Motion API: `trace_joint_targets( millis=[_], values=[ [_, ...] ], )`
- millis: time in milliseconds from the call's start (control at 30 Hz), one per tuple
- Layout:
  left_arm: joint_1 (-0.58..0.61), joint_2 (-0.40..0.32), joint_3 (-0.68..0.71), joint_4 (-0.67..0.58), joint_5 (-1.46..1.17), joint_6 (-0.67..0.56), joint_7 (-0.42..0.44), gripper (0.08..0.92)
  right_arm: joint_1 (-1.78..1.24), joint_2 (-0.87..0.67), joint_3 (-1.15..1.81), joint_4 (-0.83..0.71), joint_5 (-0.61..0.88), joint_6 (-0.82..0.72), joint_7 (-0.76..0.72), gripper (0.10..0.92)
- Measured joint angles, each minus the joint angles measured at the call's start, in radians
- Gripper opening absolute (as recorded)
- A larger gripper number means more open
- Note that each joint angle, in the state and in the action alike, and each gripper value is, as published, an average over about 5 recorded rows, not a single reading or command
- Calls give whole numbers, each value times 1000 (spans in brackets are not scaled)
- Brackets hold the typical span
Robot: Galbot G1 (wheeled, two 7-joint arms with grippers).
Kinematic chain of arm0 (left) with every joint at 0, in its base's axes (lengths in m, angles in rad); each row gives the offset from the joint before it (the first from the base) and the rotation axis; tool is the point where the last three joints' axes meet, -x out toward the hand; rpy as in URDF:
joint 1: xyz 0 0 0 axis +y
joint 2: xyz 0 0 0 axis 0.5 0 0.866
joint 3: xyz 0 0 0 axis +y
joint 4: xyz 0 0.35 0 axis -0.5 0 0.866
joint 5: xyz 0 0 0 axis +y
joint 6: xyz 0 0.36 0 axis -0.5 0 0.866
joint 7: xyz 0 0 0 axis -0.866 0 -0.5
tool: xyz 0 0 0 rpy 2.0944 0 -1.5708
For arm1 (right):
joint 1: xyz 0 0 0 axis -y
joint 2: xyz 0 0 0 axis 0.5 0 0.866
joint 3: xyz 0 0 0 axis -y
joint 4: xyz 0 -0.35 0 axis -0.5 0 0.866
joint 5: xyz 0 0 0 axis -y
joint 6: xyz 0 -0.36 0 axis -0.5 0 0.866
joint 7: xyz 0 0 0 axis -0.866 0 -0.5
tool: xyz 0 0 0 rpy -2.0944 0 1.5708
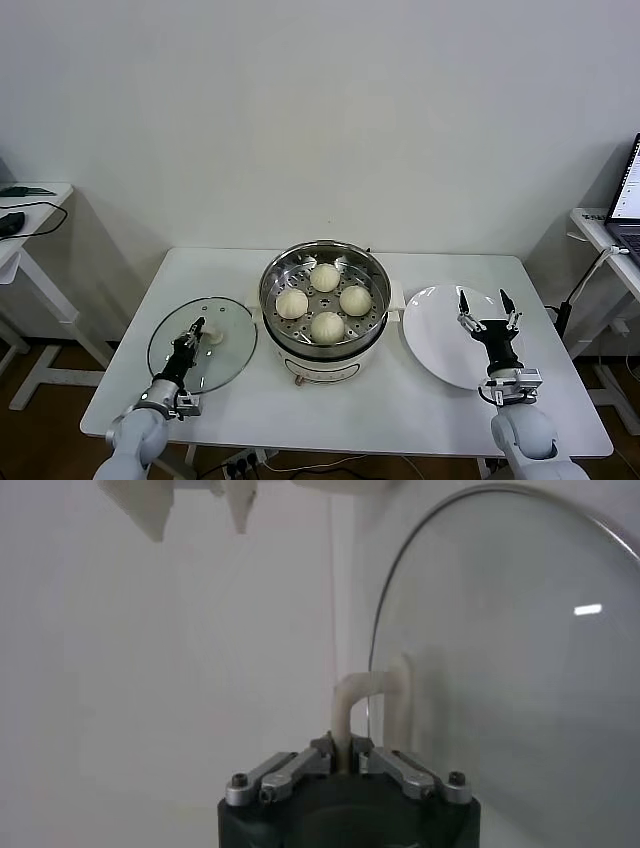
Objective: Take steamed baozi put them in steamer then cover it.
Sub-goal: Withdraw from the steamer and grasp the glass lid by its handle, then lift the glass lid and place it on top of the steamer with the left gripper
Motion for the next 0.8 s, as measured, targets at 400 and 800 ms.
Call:
trace_joint_targets(
  millis=[400, 800],
  values=[
    [71, 50, -77, -214, -127, 34, 37, 196, -5, -2, 2, 19, -2, 3, -1, 823],
    [105, 88, -79, -592, -217, 204, 95, 196, -6, 0, 10, 26, -4, 3, 3, 823]
  ],
)
